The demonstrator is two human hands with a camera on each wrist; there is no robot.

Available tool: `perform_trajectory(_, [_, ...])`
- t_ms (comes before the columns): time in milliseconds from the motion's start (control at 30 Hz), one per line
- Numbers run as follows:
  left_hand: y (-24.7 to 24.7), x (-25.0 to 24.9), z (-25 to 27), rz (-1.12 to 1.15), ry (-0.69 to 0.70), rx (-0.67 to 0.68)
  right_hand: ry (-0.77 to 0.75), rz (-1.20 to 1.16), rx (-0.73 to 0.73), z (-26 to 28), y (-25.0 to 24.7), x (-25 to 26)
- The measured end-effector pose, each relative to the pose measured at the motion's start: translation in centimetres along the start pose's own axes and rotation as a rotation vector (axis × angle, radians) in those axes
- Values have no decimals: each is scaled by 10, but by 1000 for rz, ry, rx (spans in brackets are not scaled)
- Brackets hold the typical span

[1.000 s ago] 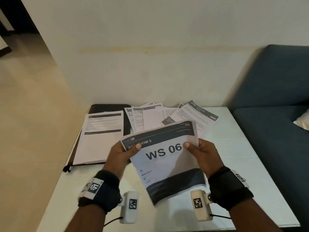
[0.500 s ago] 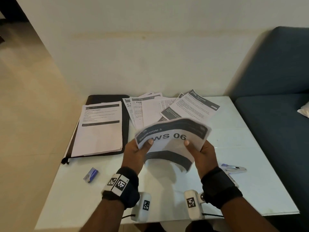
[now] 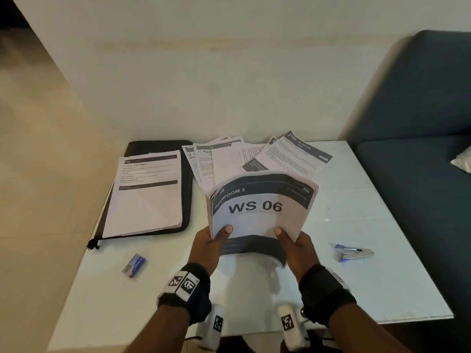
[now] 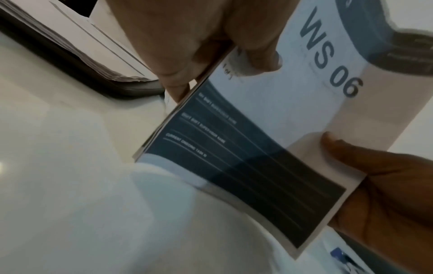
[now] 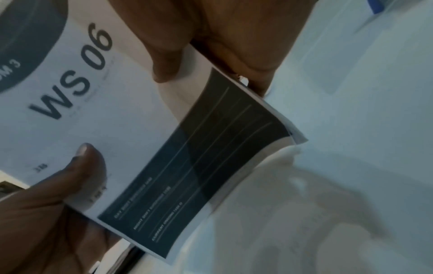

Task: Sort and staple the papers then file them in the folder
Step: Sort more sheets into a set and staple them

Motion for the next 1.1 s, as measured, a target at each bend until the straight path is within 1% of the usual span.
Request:
perform_trajectory(67, [0, 6, 2, -17, -37, 20, 8, 42, 1, 1, -1, -4])
perform_trajectory(133, [1, 4, 3, -27, -36, 9, 19, 39, 3, 2, -1, -1])
perform_trajectory(300, [1, -14, 1, 18, 29, -95, 11, 80, 21, 2, 2, 13])
perform_trajectory(433, [-6, -24, 3, -2, 73, -173, -36, 220, 62, 2, -2, 19])
perform_trajectory(467, [-9, -27, 3, 4, 81, -186, -57, 266, 96, 2, -6, 20])
perform_trajectory(533, [-15, -32, 3, 16, 96, -215, -58, 376, 221, 2, -14, 18])
perform_trajectory(600, [-20, -38, 4, -3, 117, -244, 1, 399, 374, 5, -22, 17])
perform_trajectory(667, [-24, -47, 6, -40, 135, -254, 66, 393, 487, 9, -28, 21])
perform_trajectory(733, [-26, -55, 9, -87, 144, -236, 127, 453, 561, 13, -36, 30])
perform_trajectory(767, [-27, -59, 11, -110, 143, -215, 152, 503, 576, 13, -41, 35])
perform_trajectory(800, [-27, -65, 12, -139, 143, -185, 166, 562, 566, 13, -46, 42])
perform_trajectory(833, [-28, -71, 13, -177, 146, -139, 150, 645, 515, 12, -53, 50])
perform_trajectory(900, [-32, -82, 13, -298, 156, -17, 3, 812, 291, 9, -68, 71])
perform_trajectory(933, [-35, -85, 12, -378, 160, 47, -76, 823, 151, 8, -74, 84])
perform_trajectory(967, [-38, -86, 10, -466, 158, 109, -143, 780, 31, 6, -79, 96])
perform_trajectory(1000, [-42, -87, 8, -546, 146, 168, -205, 716, -40, 5, -82, 104])
perform_trajectory(1033, [-44, -85, 8, -612, 124, 227, -278, 678, -67, 6, -85, 108])
perform_trajectory(1067, [-47, -85, 7, -668, 116, 275, -363, 689, -62, 5, -83, 110])
perform_trajectory(1100, [-47, -84, 8, -725, 122, 318, -424, 714, -17, 6, -79, 108])
Point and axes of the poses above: each hand's wrist, its own z-axis away from the middle knuckle, its own y-axis out of the palm, x = y × z, the point moved 1 cm from there along -z, towards the middle knuckle, and after that the axes turned 2 degrees about -x, right-handed, at the moved point
